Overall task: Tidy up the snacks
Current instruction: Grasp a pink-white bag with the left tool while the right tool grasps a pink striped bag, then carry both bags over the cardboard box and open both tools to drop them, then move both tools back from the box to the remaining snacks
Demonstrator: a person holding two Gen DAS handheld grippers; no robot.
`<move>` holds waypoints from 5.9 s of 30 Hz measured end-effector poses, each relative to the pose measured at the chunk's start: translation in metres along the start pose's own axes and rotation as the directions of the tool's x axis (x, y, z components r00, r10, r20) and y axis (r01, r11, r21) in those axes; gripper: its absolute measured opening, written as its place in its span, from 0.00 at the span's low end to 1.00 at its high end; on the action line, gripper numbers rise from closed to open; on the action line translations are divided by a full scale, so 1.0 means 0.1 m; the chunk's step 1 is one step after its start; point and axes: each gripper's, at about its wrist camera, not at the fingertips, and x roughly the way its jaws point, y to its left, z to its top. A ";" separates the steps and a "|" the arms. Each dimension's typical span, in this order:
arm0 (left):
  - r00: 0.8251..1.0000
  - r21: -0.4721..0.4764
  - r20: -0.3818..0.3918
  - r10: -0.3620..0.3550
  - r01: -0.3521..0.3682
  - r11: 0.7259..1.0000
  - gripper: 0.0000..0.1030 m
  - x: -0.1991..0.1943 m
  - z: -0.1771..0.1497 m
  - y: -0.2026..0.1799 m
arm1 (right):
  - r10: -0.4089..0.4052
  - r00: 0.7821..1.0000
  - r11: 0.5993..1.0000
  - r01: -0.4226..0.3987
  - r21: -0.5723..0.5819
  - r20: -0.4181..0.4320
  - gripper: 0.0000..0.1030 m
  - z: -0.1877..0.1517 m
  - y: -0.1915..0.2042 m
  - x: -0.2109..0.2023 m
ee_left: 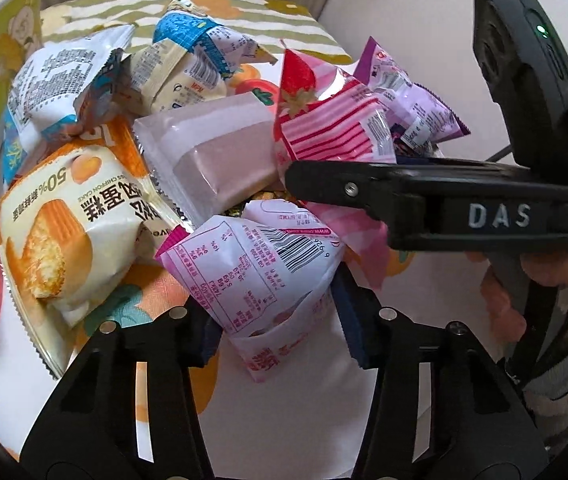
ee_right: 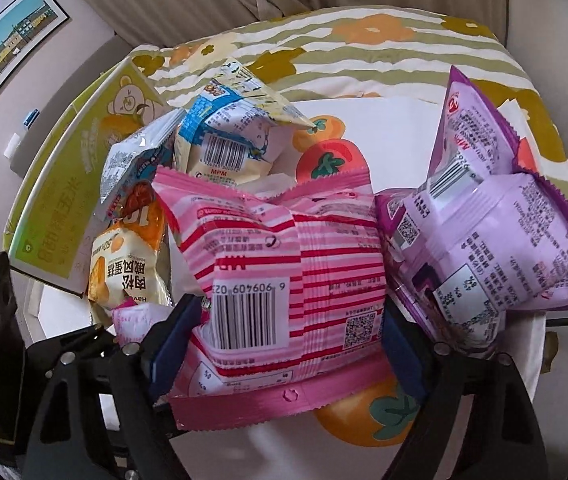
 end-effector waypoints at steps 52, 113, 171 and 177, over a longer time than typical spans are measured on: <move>0.891 -0.168 0.395 0.222 -0.168 0.971 0.32 -2.65 0.22 0.57 | 0.133 0.943 0.978 -0.076 -0.194 0.304 0.66 0.29 1.26 -1.62; 0.895 -0.258 0.204 0.397 -0.342 0.904 0.93 -2.84 1.06 3.59 | 0.036 0.995 0.987 -0.021 -0.157 0.093 0.93 1.82 3.24 0.81; 0.932 0.244 0.118 0.344 -0.363 0.899 0.93 -1.24 0.39 0.37 | -0.072 0.983 0.992 0.088 -0.090 0.168 1.00 0.37 0.70 -0.89; 0.924 0.316 0.046 0.379 -0.373 0.872 0.93 -0.81 0.40 0.43 | -0.047 0.994 0.988 0.060 -0.140 0.095 1.00 0.37 0.58 -0.46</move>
